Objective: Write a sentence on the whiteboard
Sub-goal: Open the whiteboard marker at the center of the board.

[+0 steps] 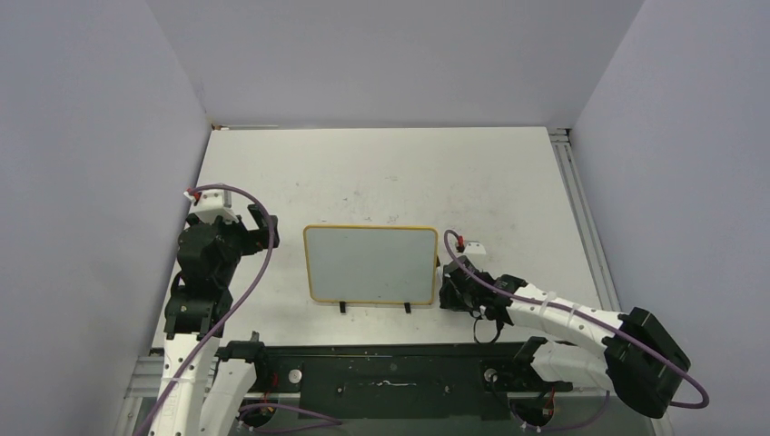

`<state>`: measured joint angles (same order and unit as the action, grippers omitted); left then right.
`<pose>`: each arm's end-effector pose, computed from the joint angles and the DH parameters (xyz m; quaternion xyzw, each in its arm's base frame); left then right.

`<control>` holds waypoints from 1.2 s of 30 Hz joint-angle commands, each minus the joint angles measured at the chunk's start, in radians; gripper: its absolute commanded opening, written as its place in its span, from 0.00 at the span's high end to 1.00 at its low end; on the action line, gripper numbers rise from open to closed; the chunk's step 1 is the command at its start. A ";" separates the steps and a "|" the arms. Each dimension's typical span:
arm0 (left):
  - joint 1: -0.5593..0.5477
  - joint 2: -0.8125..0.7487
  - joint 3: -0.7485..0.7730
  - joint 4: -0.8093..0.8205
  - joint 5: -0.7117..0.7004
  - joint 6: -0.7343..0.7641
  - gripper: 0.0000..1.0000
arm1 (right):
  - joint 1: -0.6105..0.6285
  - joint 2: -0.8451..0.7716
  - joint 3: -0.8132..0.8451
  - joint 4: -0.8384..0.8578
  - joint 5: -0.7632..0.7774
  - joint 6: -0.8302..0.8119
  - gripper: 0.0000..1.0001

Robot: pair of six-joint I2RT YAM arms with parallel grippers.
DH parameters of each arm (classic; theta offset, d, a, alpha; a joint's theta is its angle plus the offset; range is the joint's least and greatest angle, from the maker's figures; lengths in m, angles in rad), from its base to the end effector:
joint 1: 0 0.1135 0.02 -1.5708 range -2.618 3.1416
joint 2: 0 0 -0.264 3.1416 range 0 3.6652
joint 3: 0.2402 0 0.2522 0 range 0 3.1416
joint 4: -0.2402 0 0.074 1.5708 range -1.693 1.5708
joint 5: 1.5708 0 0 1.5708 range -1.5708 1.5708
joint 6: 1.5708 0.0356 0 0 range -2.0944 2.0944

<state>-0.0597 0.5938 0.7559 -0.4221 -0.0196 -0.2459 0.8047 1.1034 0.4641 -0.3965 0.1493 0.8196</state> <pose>0.1390 -0.0076 0.3318 -0.0796 0.7888 -0.0851 0.6035 0.1349 0.1326 0.1572 0.0269 0.9616 0.1418 0.2335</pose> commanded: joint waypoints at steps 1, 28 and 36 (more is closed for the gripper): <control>-0.006 -0.006 -0.002 0.038 0.016 0.016 0.04 | 0.009 0.033 0.021 0.043 0.059 -0.021 0.59; -0.028 -0.012 -0.007 0.047 0.050 0.019 0.04 | -0.021 0.018 0.036 -0.036 0.130 0.037 0.67; -0.032 -0.010 -0.009 0.048 0.056 0.019 0.04 | -0.031 0.069 0.068 -0.029 0.133 -0.012 0.63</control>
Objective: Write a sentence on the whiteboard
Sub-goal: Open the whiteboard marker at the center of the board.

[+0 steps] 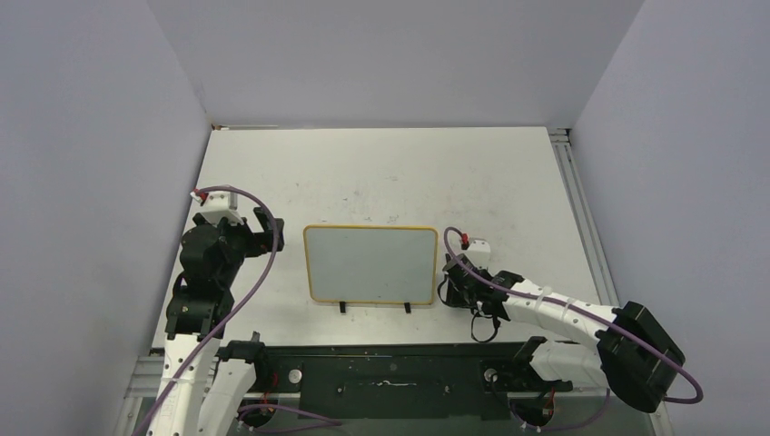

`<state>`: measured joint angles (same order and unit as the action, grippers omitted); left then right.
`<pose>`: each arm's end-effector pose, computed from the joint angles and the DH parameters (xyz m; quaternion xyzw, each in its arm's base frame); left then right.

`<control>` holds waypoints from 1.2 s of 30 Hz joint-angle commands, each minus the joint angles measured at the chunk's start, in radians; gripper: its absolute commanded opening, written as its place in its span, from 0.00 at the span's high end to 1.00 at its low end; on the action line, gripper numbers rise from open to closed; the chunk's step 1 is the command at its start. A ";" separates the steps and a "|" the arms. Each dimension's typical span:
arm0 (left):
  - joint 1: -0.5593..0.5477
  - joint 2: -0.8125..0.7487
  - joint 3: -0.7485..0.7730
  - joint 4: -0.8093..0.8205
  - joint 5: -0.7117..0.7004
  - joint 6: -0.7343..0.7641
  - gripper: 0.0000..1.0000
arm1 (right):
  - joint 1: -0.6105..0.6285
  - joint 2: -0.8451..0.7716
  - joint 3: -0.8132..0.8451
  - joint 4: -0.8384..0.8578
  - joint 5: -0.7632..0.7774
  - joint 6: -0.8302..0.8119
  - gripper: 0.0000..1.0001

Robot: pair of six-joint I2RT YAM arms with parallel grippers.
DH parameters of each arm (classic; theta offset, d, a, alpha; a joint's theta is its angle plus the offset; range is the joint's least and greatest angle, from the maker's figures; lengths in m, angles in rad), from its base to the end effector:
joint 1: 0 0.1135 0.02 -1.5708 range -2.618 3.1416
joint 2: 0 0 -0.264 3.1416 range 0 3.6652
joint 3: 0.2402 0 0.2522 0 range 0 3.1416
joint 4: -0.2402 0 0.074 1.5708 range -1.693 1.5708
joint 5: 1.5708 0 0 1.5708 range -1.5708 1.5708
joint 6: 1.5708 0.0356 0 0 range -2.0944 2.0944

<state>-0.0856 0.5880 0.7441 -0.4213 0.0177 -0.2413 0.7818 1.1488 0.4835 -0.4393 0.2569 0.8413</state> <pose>0.1382 -0.0125 0.3286 -0.0564 0.7924 -0.1058 0.5981 0.1415 0.1277 0.1535 0.0583 0.9636 0.0804 0.2481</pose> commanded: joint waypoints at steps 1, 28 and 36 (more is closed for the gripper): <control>-0.006 -0.004 0.003 0.048 0.019 0.014 0.04 | -0.008 0.035 0.055 0.014 0.026 -0.041 0.64; -0.043 -0.007 -0.011 0.105 0.160 0.074 0.04 | -0.137 -0.189 0.287 -0.157 0.063 -0.184 0.95; -0.079 0.016 0.020 0.128 0.252 0.116 0.04 | -0.137 -0.302 0.473 -0.109 -0.052 -0.359 0.95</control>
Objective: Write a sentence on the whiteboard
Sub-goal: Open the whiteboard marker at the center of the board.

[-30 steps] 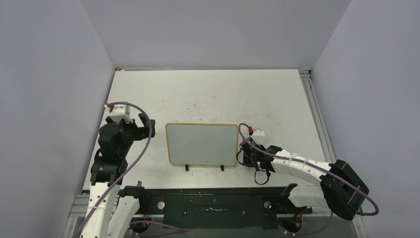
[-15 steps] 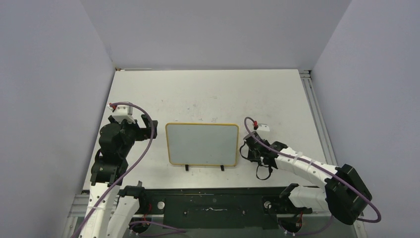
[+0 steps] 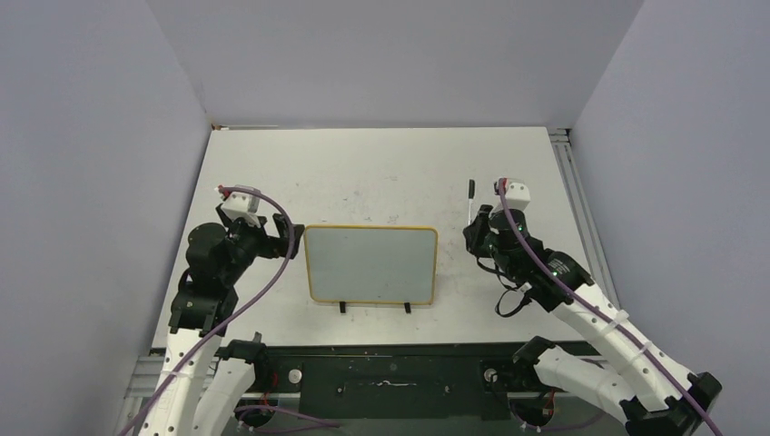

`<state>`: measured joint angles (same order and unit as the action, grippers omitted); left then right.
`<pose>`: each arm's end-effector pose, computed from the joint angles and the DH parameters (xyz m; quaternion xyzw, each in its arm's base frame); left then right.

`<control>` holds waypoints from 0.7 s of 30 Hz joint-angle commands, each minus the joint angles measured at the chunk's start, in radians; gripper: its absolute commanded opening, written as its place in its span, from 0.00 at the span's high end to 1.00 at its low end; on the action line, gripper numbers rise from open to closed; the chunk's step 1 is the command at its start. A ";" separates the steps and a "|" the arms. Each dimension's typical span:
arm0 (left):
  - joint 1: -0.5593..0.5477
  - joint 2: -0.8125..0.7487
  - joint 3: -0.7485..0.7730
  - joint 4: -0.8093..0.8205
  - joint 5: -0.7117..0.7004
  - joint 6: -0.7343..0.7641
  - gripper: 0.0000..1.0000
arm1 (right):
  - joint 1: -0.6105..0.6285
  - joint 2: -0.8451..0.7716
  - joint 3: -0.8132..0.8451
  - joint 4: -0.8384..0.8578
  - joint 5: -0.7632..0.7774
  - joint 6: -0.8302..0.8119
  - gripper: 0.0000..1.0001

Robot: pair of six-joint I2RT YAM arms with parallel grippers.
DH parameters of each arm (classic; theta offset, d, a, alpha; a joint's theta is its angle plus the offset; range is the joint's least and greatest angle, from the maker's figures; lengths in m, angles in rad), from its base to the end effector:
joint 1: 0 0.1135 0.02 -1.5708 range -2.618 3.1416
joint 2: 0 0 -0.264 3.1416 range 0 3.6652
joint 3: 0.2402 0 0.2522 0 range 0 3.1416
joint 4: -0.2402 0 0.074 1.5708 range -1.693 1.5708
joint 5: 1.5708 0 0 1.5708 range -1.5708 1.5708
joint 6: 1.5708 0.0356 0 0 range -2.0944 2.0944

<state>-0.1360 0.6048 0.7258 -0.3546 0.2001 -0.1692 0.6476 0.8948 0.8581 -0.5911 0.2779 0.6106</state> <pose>0.1424 -0.0266 0.3275 0.0490 0.7817 -0.1712 0.5977 0.1570 0.1065 0.3068 0.0466 0.8833 0.1649 0.4363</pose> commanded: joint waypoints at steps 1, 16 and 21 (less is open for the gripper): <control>-0.043 -0.006 0.042 0.060 0.070 0.057 0.04 | -0.002 -0.045 0.121 0.055 -0.122 -0.162 0.95; -0.375 -0.055 0.101 -0.053 -0.023 0.303 0.03 | 0.077 0.097 0.240 0.099 -0.833 -0.303 0.95; -0.464 -0.116 0.074 -0.089 -0.008 0.336 0.03 | 0.084 0.150 0.256 0.022 -0.958 -0.302 0.95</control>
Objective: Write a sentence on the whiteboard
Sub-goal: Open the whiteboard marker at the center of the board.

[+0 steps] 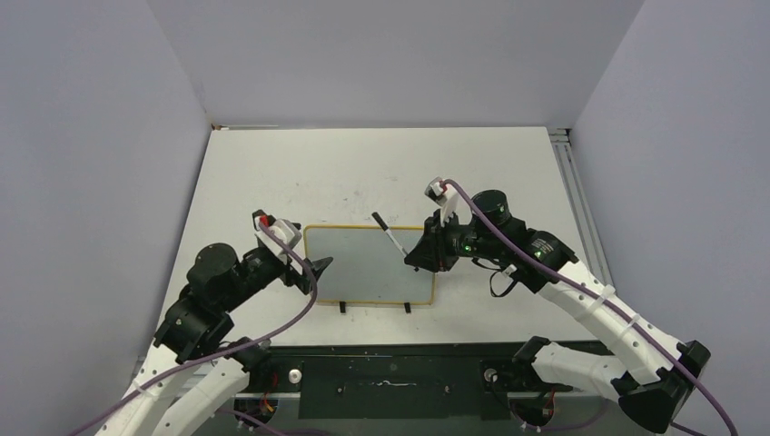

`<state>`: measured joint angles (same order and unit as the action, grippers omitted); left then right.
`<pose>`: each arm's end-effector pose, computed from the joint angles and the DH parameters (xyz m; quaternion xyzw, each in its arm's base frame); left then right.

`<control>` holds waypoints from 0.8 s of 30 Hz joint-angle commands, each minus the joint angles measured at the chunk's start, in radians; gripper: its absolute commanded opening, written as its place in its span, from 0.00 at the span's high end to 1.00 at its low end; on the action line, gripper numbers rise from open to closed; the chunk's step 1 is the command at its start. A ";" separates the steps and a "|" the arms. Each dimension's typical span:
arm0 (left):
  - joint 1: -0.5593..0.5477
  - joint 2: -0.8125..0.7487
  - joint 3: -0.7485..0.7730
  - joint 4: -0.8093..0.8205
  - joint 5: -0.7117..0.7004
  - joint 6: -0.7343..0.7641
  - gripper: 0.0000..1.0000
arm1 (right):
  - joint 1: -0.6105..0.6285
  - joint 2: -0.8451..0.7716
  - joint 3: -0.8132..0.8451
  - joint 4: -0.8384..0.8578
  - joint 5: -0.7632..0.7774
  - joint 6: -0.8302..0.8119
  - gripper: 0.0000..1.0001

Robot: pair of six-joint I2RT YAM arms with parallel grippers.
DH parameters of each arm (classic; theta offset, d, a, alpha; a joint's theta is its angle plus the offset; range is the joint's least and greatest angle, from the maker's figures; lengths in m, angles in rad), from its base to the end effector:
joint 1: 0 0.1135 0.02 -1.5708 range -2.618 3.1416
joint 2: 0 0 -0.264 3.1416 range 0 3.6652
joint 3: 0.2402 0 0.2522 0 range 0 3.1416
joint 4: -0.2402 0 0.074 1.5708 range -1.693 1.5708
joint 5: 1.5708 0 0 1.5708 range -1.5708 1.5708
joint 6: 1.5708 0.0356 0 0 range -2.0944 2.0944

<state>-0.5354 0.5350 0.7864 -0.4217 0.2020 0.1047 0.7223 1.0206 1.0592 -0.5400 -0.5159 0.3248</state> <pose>0.1017 -0.0687 0.3487 0.3010 0.7017 -0.2123 0.6098 0.1508 0.1563 0.3575 -0.2917 0.7899 0.4364 0.3170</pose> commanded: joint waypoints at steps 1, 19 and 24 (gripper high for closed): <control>-0.088 -0.058 0.006 -0.029 -0.013 0.069 0.03 | 0.011 0.035 0.062 -0.056 -0.182 -0.017 0.95; -0.529 0.018 0.042 -0.197 -0.230 0.220 0.01 | 0.032 0.162 0.017 -0.285 -0.361 -0.023 0.95; -0.655 0.101 0.056 -0.219 -0.309 0.255 0.01 | 0.058 0.225 0.005 -0.299 -0.399 -0.035 0.95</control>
<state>-1.1191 0.5762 0.7887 -0.6254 -0.0193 0.3099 0.7559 1.2186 1.0668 -0.8108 -0.8581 0.3206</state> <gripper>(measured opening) 0.988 0.130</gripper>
